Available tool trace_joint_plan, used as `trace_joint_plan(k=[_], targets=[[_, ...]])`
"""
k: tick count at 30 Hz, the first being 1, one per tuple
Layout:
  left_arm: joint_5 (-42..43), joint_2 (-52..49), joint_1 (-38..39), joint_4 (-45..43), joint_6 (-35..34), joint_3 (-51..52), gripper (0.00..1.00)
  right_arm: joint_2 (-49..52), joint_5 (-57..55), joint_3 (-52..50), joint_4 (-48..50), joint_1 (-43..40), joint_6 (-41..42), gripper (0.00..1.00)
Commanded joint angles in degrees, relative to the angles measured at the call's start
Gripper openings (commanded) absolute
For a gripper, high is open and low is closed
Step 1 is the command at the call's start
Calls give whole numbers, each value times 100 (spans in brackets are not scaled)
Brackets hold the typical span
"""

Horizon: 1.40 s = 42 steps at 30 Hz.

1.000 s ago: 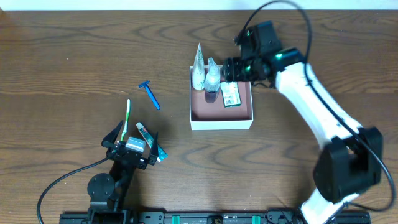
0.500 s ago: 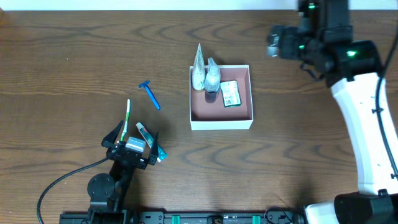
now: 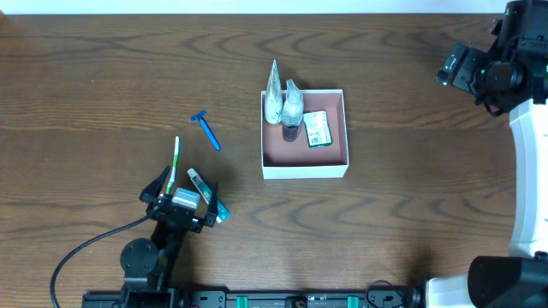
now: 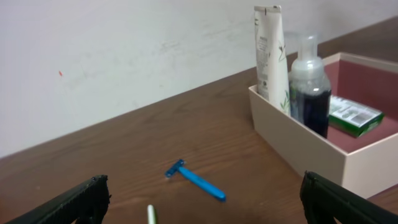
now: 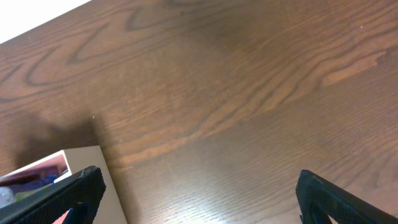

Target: Pack container

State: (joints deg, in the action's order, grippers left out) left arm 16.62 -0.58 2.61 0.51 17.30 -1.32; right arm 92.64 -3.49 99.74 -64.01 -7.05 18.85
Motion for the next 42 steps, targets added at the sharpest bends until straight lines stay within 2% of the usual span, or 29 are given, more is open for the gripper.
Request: trace_joint_plan(k=[1,6,8,12,19,22,24,26,32,37,42], targets=[[184,24,-31,96,-944,105,98,37,-59,52,-31,-50,83,99],[184,-72,-31,234,-2173,-175,98,37,-59,52,-31,-48,85,99],[186,-229,-31,282,-2332,-426,98,37,-59,52,-31,-48,85,99],[181,-925,-31,831,-2288,-1318,98,37,-59,52,-31,-50,85,99],[184,-3250,-31,2697,-1886,-3582,98,37,-59,52,-31,-48,85,99],[713,-4105,-31,3491,-1886,-4518,98,37,-59,52,-31,-50,85,99],[1093,-4472,-28,3646,-1943,-4872,98,37,-59,52,-31,-50,85,99],[1491,-4752,-28,3635,-1974,-4994,98,37,-59,52,-31,-48,85,99],[1443,-5523,-31,3777,-2013,-4988,98,37,-59,52,-31,-48,85,99],[505,-6520,-31,4059,-3169,-4988,98,37,-59,52,-31,-48,83,99],[313,-7401,-31,3995,-3689,-4988,99,37,-59,52,-31,-50,83,99]])
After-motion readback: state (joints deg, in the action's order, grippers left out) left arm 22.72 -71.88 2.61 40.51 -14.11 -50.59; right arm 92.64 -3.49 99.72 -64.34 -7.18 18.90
